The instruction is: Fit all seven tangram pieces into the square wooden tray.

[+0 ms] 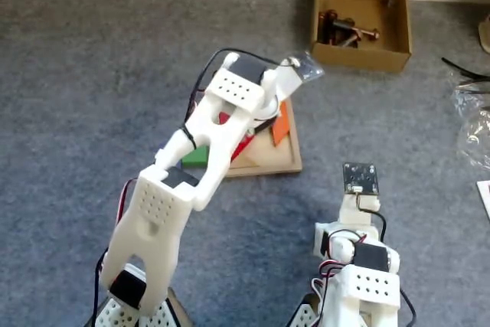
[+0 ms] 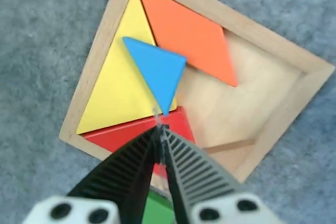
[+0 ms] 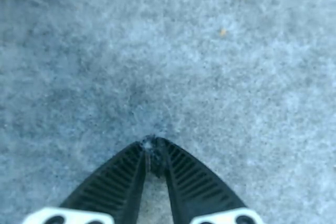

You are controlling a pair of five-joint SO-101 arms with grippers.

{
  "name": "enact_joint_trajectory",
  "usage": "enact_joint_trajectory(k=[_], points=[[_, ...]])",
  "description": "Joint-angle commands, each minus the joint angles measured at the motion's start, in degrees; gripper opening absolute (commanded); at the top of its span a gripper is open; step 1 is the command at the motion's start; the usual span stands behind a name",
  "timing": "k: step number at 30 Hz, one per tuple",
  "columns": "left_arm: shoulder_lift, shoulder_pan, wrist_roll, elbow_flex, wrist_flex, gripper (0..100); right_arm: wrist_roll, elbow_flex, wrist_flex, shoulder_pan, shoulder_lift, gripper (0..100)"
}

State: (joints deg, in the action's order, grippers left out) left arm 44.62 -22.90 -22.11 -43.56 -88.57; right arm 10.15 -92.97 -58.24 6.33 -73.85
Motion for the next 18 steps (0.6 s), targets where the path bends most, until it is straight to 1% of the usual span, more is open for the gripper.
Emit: enact_joint_trajectory(k=[1,9,14,18], points=[[-1.27,0.40,0.44,-3.03,-0.18,0,-0.09,-1.80,-0.92,2.24,-0.04,0.5],[-0.92,0.48,0.44,-3.12,2.37,1,-0.09,-1.80,-0.92,2.24,-0.04,0.5],[-1.19,1.01,0.53,-3.21,2.90,13,-0.09,-1.80,-0.92,2.24,-0.04,0.5],[-0.92,1.54,0.70,-3.21,5.45,14,-0.09,-1.80,-0.92,2.24,-0.04,0.5]])
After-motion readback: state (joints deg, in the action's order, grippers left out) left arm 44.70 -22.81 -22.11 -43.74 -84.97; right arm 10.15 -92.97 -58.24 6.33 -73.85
